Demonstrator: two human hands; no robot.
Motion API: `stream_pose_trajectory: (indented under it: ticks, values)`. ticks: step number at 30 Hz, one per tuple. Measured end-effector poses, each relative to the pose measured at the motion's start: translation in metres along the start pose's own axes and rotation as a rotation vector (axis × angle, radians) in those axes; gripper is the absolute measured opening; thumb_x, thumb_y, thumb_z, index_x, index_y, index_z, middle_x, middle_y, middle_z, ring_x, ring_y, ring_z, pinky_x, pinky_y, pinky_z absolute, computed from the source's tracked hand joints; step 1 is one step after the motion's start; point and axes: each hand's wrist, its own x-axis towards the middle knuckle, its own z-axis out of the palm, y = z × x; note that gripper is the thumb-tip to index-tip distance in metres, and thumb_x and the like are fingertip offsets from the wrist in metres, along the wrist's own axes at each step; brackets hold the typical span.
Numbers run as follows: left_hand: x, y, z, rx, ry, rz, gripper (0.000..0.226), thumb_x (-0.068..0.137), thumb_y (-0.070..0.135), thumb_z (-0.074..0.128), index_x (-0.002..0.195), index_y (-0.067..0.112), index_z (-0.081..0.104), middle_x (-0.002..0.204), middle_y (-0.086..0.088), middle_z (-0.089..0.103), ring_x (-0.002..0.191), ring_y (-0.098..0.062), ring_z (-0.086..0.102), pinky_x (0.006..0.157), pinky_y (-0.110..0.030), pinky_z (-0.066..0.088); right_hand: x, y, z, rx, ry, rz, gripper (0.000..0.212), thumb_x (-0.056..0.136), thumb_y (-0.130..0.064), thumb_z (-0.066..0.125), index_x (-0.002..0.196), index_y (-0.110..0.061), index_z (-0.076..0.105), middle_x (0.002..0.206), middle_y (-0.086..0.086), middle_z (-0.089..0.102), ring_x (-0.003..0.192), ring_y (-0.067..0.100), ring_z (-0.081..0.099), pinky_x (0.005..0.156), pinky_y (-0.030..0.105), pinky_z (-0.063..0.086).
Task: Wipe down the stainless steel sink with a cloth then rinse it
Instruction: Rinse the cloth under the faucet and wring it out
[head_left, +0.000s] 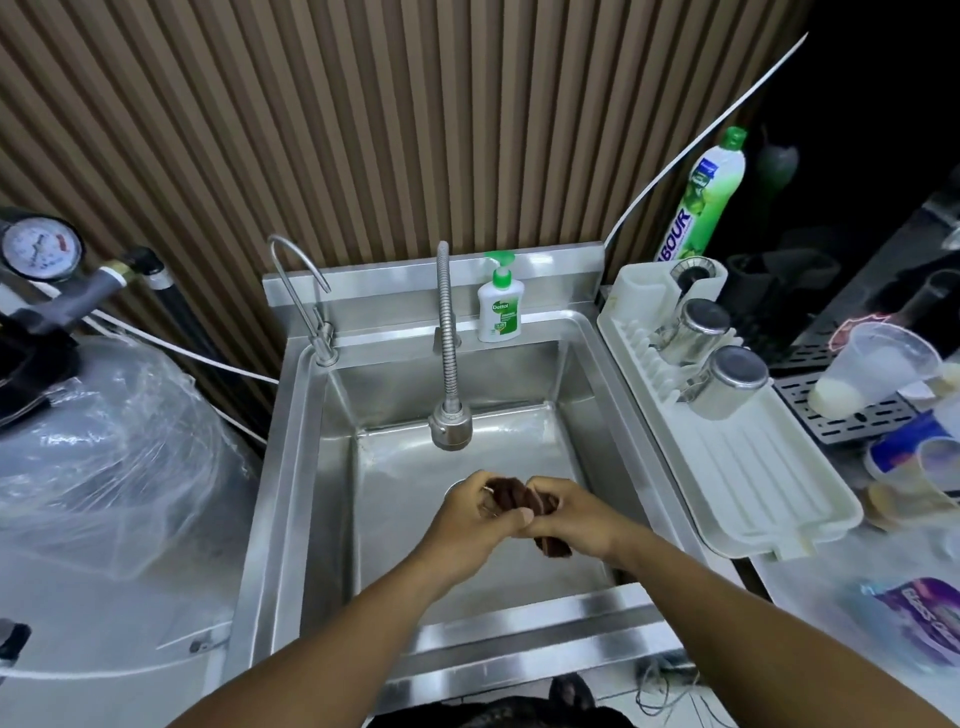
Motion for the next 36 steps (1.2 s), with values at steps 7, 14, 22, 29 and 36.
stream_pose_trajectory:
  ticks: [7, 14, 22, 29, 36]
  values:
    - [-0.005, 0.033, 0.01, -0.201, 0.122, 0.096, 0.014, 0.085, 0.033, 0.076, 0.095, 0.029, 0.069, 0.095, -0.007, 0.076, 0.086, -0.026, 0.07, 0.072, -0.04, 0.056, -0.025, -0.032, -0.012, 0.201, 0.026, -0.087, 0.02, 0.095, -0.026, 0.066, 0.086, -0.009, 0.074, 0.072, 0.011, 0.061, 0.064, 0.02, 0.055, 0.057, 0.028, 0.043]
    - [0.001, 0.093, 0.001, -0.186, 0.287, 0.302, 0.038, 0.079, 0.046, 0.08, 0.064, 0.021, 0.055, 0.062, 0.001, 0.057, 0.063, -0.011, 0.053, 0.065, -0.035, 0.05, -0.028, -0.078, -0.024, 0.379, 0.116, -0.198, 0.026, 0.086, -0.038, 0.06, 0.093, -0.019, 0.076, 0.091, 0.013, 0.073, 0.086, 0.029, 0.063, 0.079, 0.039, 0.045]
    - [0.009, 0.139, -0.013, -0.33, 0.337, 0.352, 0.039, 0.085, 0.031, 0.078, 0.058, 0.023, 0.049, 0.062, -0.008, 0.042, 0.057, -0.016, 0.037, 0.054, -0.027, 0.035, -0.026, -0.11, -0.046, 0.436, 0.362, -0.326, 0.034, 0.104, -0.031, 0.048, 0.117, -0.01, 0.072, 0.109, 0.013, 0.076, 0.106, 0.029, 0.07, 0.097, 0.043, 0.05]
    - [0.007, 0.138, -0.031, -0.438, 0.301, 0.215, 0.039, 0.091, 0.037, 0.071, 0.062, 0.022, 0.049, 0.059, 0.001, 0.045, 0.057, -0.016, 0.036, 0.053, -0.024, 0.034, -0.028, -0.124, -0.052, 0.691, 0.367, -0.331, 0.028, 0.105, -0.02, 0.047, 0.122, -0.011, 0.067, 0.117, 0.012, 0.073, 0.099, 0.023, 0.07, 0.071, 0.032, 0.054]
    - [-0.002, 0.13, -0.049, -0.576, 0.042, 0.189, 0.044, 0.071, 0.013, 0.082, 0.113, 0.012, 0.067, 0.104, -0.013, 0.072, 0.093, -0.028, 0.067, 0.078, -0.038, 0.054, -0.034, -0.138, -0.047, 0.532, 0.402, -0.291, 0.03, 0.106, -0.031, 0.046, 0.103, -0.021, 0.073, 0.087, 0.009, 0.075, 0.064, 0.03, 0.065, 0.051, 0.033, 0.046]
